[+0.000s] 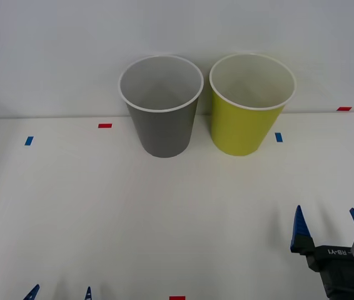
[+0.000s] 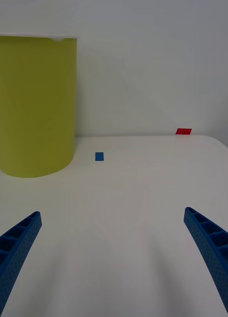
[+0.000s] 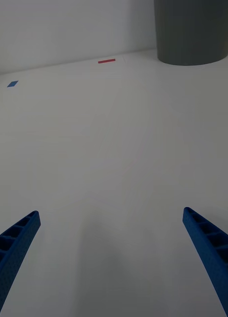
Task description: Put cans in the gray bin and PET bottles in the light green bin.
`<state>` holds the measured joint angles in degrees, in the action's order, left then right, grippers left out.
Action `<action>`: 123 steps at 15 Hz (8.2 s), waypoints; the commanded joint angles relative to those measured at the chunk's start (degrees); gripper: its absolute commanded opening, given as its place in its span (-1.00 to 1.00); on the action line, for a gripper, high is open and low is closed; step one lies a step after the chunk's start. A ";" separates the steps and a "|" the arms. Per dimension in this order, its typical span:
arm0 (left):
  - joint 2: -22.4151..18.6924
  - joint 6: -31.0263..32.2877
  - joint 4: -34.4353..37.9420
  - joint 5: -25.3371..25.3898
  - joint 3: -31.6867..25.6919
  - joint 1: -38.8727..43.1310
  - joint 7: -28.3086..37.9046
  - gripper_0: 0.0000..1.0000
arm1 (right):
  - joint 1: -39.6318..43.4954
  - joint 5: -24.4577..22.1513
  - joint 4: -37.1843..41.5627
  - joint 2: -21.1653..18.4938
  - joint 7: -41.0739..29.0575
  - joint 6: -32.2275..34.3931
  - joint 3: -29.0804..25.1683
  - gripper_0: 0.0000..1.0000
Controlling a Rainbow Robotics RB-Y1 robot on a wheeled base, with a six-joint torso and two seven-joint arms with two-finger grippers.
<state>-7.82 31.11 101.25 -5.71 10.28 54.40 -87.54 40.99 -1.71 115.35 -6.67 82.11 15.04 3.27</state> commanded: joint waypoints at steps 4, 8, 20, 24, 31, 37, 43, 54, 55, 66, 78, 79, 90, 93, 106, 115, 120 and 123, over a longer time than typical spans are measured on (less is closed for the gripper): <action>0.00 0.00 0.00 0.00 0.00 0.00 0.00 1.00 | 4.10 2.33 -5.84 -5.99 2.88 12.20 4.11 1.00; 0.00 0.00 0.00 0.00 0.00 0.00 0.00 1.00 | 9.20 6.46 -5.84 -10.74 12.81 16.07 6.31 1.00; 0.00 0.00 0.00 0.00 0.00 0.00 0.00 1.00 | 17.99 6.81 -5.84 -13.11 13.87 17.74 8.86 1.00; 0.00 0.00 0.00 0.00 0.00 0.00 0.00 1.00 | 17.99 6.90 -5.84 -13.11 14.04 17.74 9.03 1.00; 0.00 0.00 0.00 0.00 0.00 0.00 0.00 1.00 | 17.99 7.07 -5.84 -13.11 13.95 17.65 9.03 1.00; 0.00 0.00 0.00 0.00 0.00 0.00 0.00 1.00 | 17.99 7.07 -5.84 -13.11 13.95 17.65 9.03 1.00; 0.00 0.00 0.00 0.00 0.00 0.00 0.00 1.00 | 17.99 7.07 -5.84 -13.11 13.95 17.65 9.03 1.00; 0.00 0.00 0.00 0.00 0.00 0.00 0.00 1.00 | 17.99 7.07 -5.84 -13.11 13.95 17.65 9.03 1.00; 0.00 0.00 0.00 0.00 0.00 0.00 0.00 1.00 | 17.99 7.07 -5.84 -13.11 13.95 17.65 9.03 1.00; 0.00 0.00 0.00 0.00 0.00 0.00 0.00 1.00 | 17.99 7.07 -5.84 -13.11 13.95 17.65 9.03 1.00; 0.00 0.00 0.00 0.00 0.00 0.00 0.00 1.00 | 17.99 7.07 -5.84 -13.11 13.95 17.65 9.03 1.00; 0.00 0.00 0.00 0.00 0.00 0.00 0.00 1.00 | 17.99 7.07 -5.84 -13.11 13.95 17.65 9.03 1.00; 0.00 0.00 0.00 0.00 0.00 0.00 0.00 1.00 | 17.99 7.07 -5.84 -13.11 13.95 17.65 9.03 1.00; 0.00 0.00 0.00 0.00 0.00 0.00 0.00 1.00 | 17.99 7.07 -5.84 -13.11 13.95 17.65 9.03 1.00; 0.00 0.00 0.00 0.00 0.00 0.00 0.00 1.00 | 17.99 7.07 -5.84 -13.11 13.95 17.65 9.03 1.00; 0.00 0.00 0.00 0.00 0.00 0.00 0.00 1.00 | 17.99 7.07 -5.84 -13.11 13.95 17.65 9.03 1.00; 0.00 0.00 0.00 0.00 0.00 0.00 0.00 1.00 | 17.99 7.07 -5.84 -13.11 13.95 17.65 9.03 1.00; 0.00 0.00 0.00 0.00 0.00 0.00 0.00 1.00 | 17.99 7.07 -5.84 -13.11 13.95 17.65 9.03 1.00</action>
<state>-7.82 31.11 101.25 -5.71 10.28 54.40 -87.54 58.98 5.36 109.51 -19.78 96.07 32.70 12.30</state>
